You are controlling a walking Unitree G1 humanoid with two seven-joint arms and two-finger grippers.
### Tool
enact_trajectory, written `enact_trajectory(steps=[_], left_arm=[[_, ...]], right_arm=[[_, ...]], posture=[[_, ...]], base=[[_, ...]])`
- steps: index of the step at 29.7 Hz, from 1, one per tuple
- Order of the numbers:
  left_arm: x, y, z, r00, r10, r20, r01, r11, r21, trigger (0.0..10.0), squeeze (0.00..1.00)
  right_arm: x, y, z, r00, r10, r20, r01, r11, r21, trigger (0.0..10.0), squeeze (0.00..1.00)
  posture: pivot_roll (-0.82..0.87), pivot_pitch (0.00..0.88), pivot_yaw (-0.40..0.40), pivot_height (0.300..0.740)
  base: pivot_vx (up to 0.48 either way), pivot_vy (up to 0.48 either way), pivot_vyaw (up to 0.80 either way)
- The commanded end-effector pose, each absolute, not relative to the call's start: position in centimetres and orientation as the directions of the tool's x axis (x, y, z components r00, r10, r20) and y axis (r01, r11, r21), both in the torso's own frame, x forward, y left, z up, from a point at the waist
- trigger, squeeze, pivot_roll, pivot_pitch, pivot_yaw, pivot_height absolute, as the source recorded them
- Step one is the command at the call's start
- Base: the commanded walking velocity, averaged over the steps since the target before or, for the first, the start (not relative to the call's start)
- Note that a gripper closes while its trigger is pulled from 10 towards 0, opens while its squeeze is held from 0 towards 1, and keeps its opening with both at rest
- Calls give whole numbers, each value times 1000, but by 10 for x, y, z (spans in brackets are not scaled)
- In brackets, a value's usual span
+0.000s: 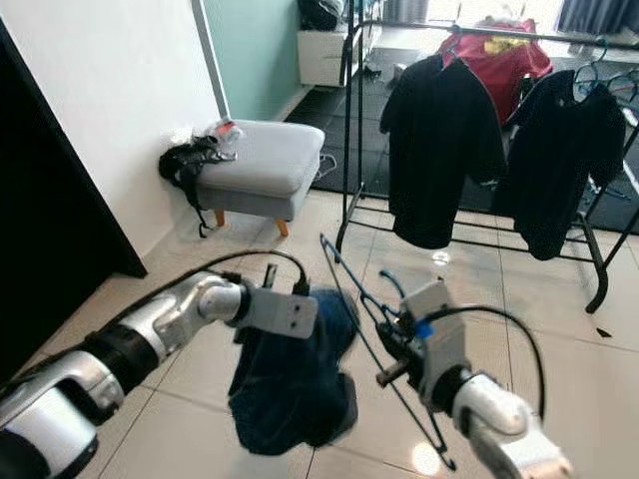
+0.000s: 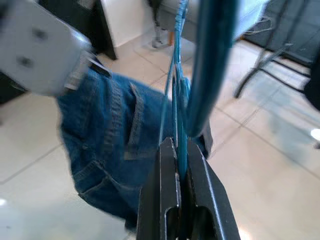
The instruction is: Hang hanger
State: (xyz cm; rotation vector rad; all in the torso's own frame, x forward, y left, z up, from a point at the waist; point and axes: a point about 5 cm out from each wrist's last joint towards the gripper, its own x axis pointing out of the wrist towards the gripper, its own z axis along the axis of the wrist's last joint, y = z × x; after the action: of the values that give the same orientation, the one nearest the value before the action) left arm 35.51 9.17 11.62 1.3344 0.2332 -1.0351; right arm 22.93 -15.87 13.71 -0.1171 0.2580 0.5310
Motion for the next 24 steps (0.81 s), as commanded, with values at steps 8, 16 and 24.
enact_trajectory(steps=[8,16,24], left_arm=[[377,149,110,651,-337,-680,596,782,183,10000,0],[372,205,104,753,-119,-647,30,989,-148,10000,0],[387,202,139,801,-170,-573,9,962,-272,10000,0]], right_arm=[[218,-154,135,754,543,-369,-612,785,-95,10000,0],[219,-153,138,748,557,-360,-632,764,-132,10000,0],[207,-149,151,641,692,-330,-736,677,-10,10000,0]], posture=[[-102,54,52,740],[-85,64,43,740],[-64,69,26,740]], base=[[0,0,0],[0,0,0],[0,0,0]])
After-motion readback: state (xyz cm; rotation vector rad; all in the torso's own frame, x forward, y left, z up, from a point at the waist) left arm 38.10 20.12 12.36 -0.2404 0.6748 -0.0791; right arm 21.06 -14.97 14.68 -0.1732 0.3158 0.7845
